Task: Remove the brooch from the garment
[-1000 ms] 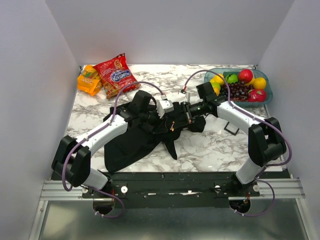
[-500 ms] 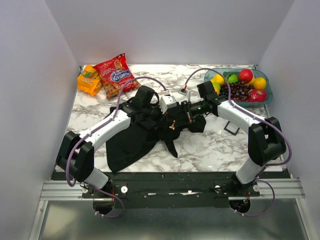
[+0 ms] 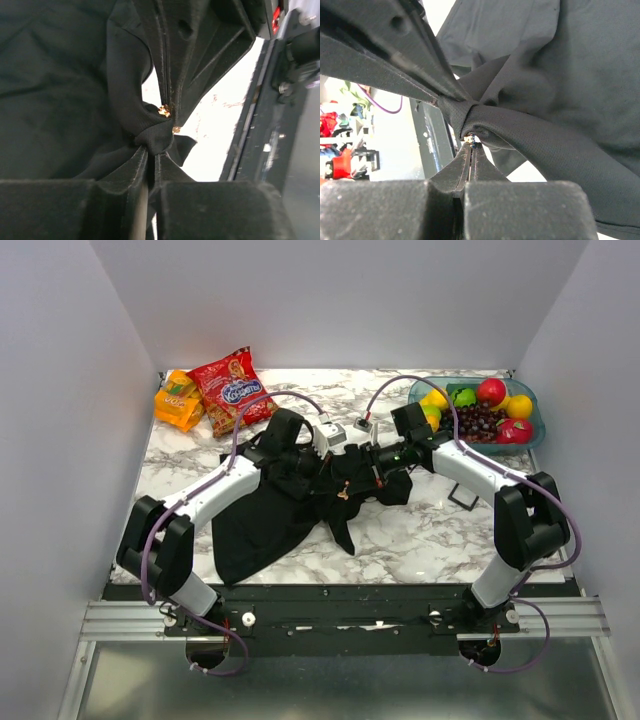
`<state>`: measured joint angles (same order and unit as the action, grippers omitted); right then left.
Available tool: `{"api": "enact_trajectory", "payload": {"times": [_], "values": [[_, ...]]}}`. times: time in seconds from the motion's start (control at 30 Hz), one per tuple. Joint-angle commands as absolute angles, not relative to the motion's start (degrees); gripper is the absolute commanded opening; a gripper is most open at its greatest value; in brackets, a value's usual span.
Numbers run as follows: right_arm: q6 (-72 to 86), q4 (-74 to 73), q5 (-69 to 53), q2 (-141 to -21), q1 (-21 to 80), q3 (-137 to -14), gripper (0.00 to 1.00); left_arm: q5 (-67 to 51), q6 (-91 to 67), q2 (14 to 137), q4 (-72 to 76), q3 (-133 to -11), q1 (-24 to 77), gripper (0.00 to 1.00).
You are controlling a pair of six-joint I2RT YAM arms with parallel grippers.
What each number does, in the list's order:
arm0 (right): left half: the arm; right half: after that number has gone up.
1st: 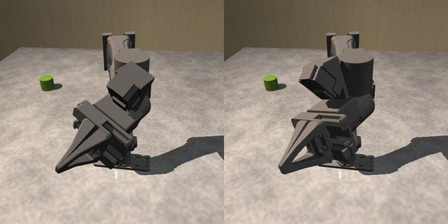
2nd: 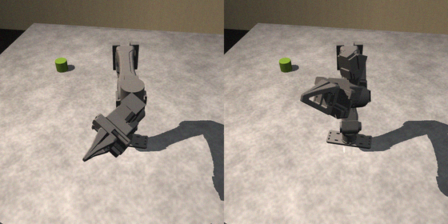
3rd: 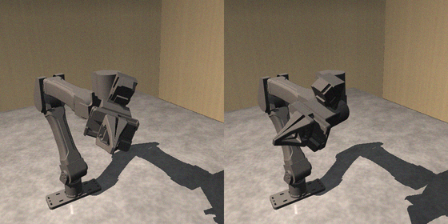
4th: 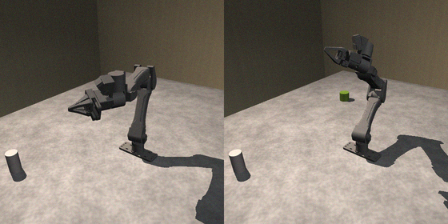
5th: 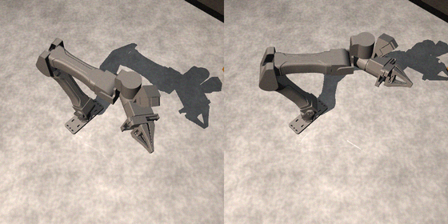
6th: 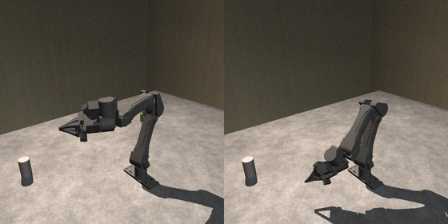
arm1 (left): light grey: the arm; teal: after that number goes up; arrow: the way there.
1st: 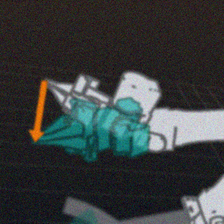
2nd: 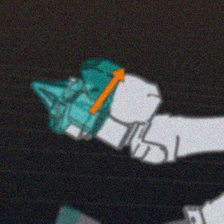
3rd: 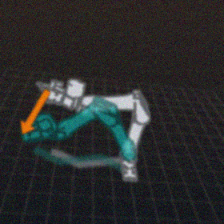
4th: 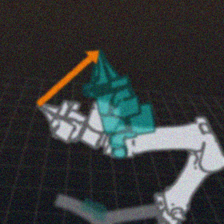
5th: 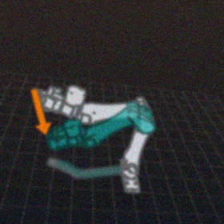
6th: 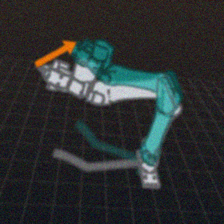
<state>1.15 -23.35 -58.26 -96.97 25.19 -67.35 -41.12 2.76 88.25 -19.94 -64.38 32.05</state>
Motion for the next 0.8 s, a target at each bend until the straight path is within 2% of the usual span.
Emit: {"api": "enact_trajectory", "payload": {"times": [0.0, 0.2, 0.37, 0.6, 0.77], "values": [[-1.93, -21.1, -64.58, -98.26, 27.33, -68.03, 0.01, -51.93, -3.24, 90.96, -11.08, -67.06, 31.21, 0.24], [-2.81, -18.46, -71.0, -98.35, 27.33, -67.5, 0.0, -55.98, -8.17, 92.81, -6.07, -65.04, 30.76, 0.28], [-3.25, -18.46, -74.44, -99.23, 27.33, -68.11, 0.0, -61.34, -6.95, 94.48, -8.16, -65.56, 30.24, 0.29], [-3.69, -18.46, -77.87, -99.49, 27.33, -69.26, 0.0, -62.4, -2.12, 95.27, -11.24, -64.51, 29.62, 0.19], [-6.58, -21.44, -78.14, -99.58, 27.33, -70.75, 0.0, -60.12, 5.17, 95.19, -17.22, -65.48, 29.27, 0.2]]}}
